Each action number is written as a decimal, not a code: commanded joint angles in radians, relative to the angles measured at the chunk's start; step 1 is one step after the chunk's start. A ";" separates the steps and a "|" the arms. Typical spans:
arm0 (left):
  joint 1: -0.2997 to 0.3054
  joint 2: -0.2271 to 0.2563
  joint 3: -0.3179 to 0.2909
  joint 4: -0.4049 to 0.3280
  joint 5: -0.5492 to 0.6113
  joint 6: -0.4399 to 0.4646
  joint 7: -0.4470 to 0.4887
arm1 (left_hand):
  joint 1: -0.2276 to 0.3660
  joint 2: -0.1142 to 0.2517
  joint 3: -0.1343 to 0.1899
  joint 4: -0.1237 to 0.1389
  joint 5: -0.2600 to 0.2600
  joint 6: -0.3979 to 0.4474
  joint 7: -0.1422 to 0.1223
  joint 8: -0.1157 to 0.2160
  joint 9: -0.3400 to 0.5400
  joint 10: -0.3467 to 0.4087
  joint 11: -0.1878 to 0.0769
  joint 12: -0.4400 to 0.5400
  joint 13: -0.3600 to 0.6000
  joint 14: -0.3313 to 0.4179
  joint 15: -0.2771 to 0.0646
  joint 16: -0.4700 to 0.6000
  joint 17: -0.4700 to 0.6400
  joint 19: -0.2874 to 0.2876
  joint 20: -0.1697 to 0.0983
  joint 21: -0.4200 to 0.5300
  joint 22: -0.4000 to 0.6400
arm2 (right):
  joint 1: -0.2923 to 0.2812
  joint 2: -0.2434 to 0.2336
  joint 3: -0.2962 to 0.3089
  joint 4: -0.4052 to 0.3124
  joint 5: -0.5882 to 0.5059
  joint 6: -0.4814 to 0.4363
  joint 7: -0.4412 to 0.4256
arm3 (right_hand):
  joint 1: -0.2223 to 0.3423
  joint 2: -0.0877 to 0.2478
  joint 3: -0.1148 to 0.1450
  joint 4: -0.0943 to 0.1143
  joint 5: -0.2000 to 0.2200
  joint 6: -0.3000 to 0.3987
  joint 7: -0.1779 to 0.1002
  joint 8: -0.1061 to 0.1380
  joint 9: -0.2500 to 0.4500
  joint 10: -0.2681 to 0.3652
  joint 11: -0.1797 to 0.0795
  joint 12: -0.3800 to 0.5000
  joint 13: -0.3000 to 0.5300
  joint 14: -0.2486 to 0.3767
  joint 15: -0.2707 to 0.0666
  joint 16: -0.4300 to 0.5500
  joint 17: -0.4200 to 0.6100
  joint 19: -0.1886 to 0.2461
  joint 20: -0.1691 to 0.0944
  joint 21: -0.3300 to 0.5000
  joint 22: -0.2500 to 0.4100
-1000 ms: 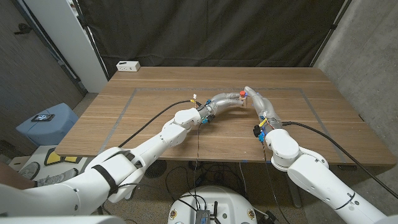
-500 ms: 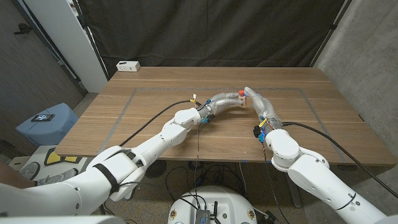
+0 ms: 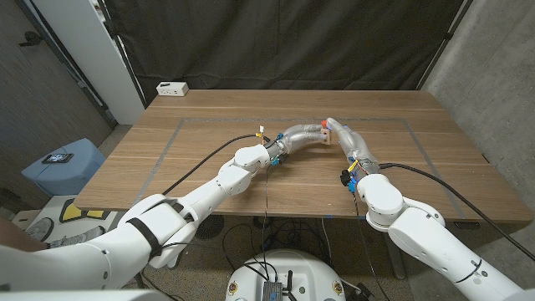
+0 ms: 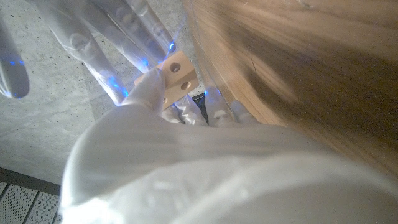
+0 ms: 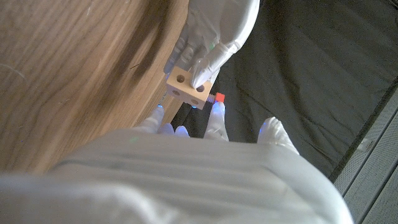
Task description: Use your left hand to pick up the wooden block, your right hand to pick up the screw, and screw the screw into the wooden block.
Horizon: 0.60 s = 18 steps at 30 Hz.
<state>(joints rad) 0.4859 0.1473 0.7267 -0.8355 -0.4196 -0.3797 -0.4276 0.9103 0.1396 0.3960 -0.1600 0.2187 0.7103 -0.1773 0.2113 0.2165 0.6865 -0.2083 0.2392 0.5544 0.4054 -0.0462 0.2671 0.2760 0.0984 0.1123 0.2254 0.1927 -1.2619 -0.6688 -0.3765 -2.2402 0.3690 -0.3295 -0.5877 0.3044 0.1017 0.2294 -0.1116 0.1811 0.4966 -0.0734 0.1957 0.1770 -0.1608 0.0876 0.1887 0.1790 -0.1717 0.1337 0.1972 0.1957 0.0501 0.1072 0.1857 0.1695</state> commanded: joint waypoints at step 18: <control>-0.003 0.003 0.000 -0.007 0.004 0.003 -0.004 | 0.004 0.008 0.004 0.007 0.004 0.008 -0.001 0.007 0.003 0.004 -0.001 0.006 0.005 0.006 -0.068 0.006 0.004 0.005 0.003 0.007 0.003 | -0.034 -0.021 0.046 -0.029 -0.014 -0.042 -0.033 | -0.009 0.000 0.001 -0.008 0.001 0.007 -0.004 -0.005 0.002 -0.001 -0.008 0.003 0.002 -0.082 -0.004 0.001 0.000 -0.009 0.007 0.004 0.002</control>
<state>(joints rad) 0.4802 0.1438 0.7255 -0.8254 -0.4199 -0.3823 -0.4319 0.9107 0.1398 0.3943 -0.1581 0.2186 0.7091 -0.1797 0.2154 0.2160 0.6850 -0.2073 0.2402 0.5534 0.4053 -0.0463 0.2671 0.2760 0.0983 0.1123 0.2254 0.1926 -1.2765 -0.6822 -0.3569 -2.2595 0.3607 -0.3623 -0.6025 0.3044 0.1017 0.2257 -0.1153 0.1812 0.5021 -0.0789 0.1920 0.1770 -0.1609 0.0876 0.1887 0.1790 -0.1716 0.1338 0.1972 0.1957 0.0461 0.1111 0.1857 0.1695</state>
